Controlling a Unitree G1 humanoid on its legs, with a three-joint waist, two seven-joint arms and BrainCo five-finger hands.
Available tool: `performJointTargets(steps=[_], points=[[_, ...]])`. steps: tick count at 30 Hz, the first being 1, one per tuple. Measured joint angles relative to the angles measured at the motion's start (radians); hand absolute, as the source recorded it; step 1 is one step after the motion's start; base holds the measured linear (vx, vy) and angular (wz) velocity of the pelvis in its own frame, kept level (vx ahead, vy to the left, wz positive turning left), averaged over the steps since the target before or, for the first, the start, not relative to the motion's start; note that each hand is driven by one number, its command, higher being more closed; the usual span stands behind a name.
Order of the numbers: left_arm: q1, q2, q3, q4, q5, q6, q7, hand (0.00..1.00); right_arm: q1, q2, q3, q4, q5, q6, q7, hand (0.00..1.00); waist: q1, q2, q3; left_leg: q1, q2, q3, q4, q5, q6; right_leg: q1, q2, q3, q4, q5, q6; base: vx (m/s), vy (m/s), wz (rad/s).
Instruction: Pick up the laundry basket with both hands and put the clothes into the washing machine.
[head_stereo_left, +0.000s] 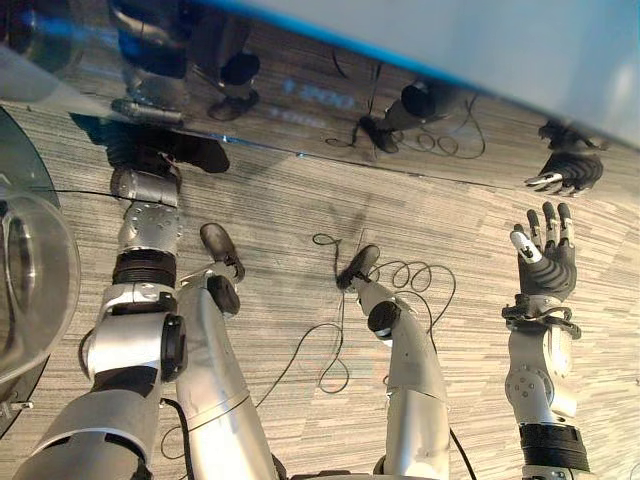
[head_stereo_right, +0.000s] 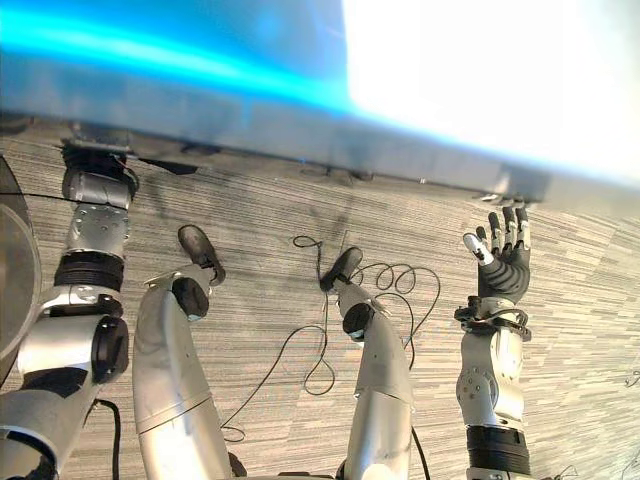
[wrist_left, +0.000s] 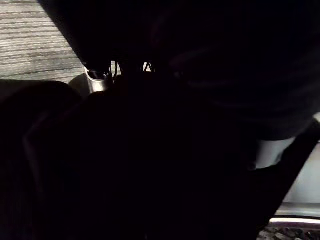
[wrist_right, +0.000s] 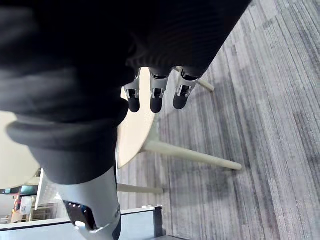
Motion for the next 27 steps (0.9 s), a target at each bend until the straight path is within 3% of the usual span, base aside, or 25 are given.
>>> performJointTargets(steps=[3,7,9,11,14,16,21,22,25,27], points=[[0.0,0.0,-0.001,-0.031,-0.002,-0.006,0.036,1.0,0.027,-0.004,0.001,0.001,-0.035,0.001,0.015,0.0,-0.004,-0.011,0.021,0.031,0.0,0.02,-0.011,0.009,0.008,0.016,-0.006,0.004,-0.003,0.004,-0.006,-0.01,0.016,0.08],[0.107,-0.005,-0.044,-0.266,-0.012,-0.01,0.125,1.0,0.167,-0.008,0.001,0.007,-0.064,0.004,0.054,0.0,0.0,-0.02,0.04,0.065,-0.005,0.041,-0.041,0.023,0.0,0.032,-0.013,0.004,-0.012,0.005,-0.014,-0.01,0.003,0.07],[0.222,-0.015,-0.118,-0.592,-0.007,-0.072,0.085,1.0,0.227,-0.008,0.001,0.01,-0.077,0.006,0.076,0.0,0.002,-0.021,0.041,0.079,-0.005,0.048,-0.045,0.026,-0.001,0.033,-0.016,0.012,-0.004,0.004,-0.016,0.0,0.0,0.0],[0.202,0.008,-0.179,-0.922,0.015,-0.136,-0.039,1.0,0.24,-0.001,0.001,0.003,-0.1,0.008,0.101,0.0,-0.016,-0.021,0.041,0.109,-0.003,0.058,-0.048,0.028,0.001,0.045,-0.017,0.023,-0.003,0.002,-0.018,-0.01,-0.003,-0.02],[0.243,-0.023,-0.1,-0.928,-0.034,-0.183,-0.07,1.0,0.257,-0.001,0.002,-0.027,-0.116,0.003,0.133,0.0,-0.053,-0.02,0.041,0.175,0.003,0.099,-0.08,0.028,-0.002,0.074,-0.004,0.051,-0.052,0.017,-0.034,-0.04,-0.002,-0.21],[0.247,-0.048,-0.062,-0.964,-0.071,-0.209,-0.074,1.0,0.297,0.003,0.001,-0.03,-0.117,0.002,0.149,0.0,-0.054,-0.02,0.041,0.177,0.013,0.103,-0.105,0.036,-0.016,0.081,0.025,0.045,-0.108,0.039,-0.043,-0.03,0.003,-0.26],[0.294,-0.12,-0.049,-1.038,-0.071,-0.263,-0.075,1.0,0.315,0.012,0.001,-0.043,-0.147,0.001,0.177,0.0,-0.05,-0.02,0.042,0.182,0.02,0.106,-0.107,0.042,-0.016,0.087,0.034,0.034,-0.116,0.048,-0.04,0.02,0.018,-0.03],[0.301,-0.133,-0.05,-1.039,-0.069,-0.27,-0.078,0.0,0.315,0.012,0.001,-0.051,-0.153,0.001,0.178,0.0,-0.049,-0.02,0.042,0.188,0.02,0.106,-0.107,0.042,-0.016,0.091,0.032,0.031,-0.113,0.047,-0.039,0.04,0.038,0.06],[0.325,-0.153,-0.051,-1.024,-0.066,-0.271,-0.08,0.0,0.316,0.011,-0.004,-0.07,-0.153,0.001,0.199,0.0,-0.048,-0.02,0.042,0.215,0.019,0.108,-0.109,0.042,-0.016,0.116,0.03,0.031,-0.106,0.034,-0.03,0.02,0.026,0.07],[0.31,-0.119,-0.067,-0.967,-0.045,-0.278,-0.103,0.0,0.316,-0.006,-0.008,-0.08,-0.153,0.001,0.2,0.0,-0.039,-0.019,0.041,0.23,0.019,0.114,-0.114,0.042,-0.016,0.119,0.031,0.038,-0.105,0.029,-0.031,-0.01,0.005,-0.03]])
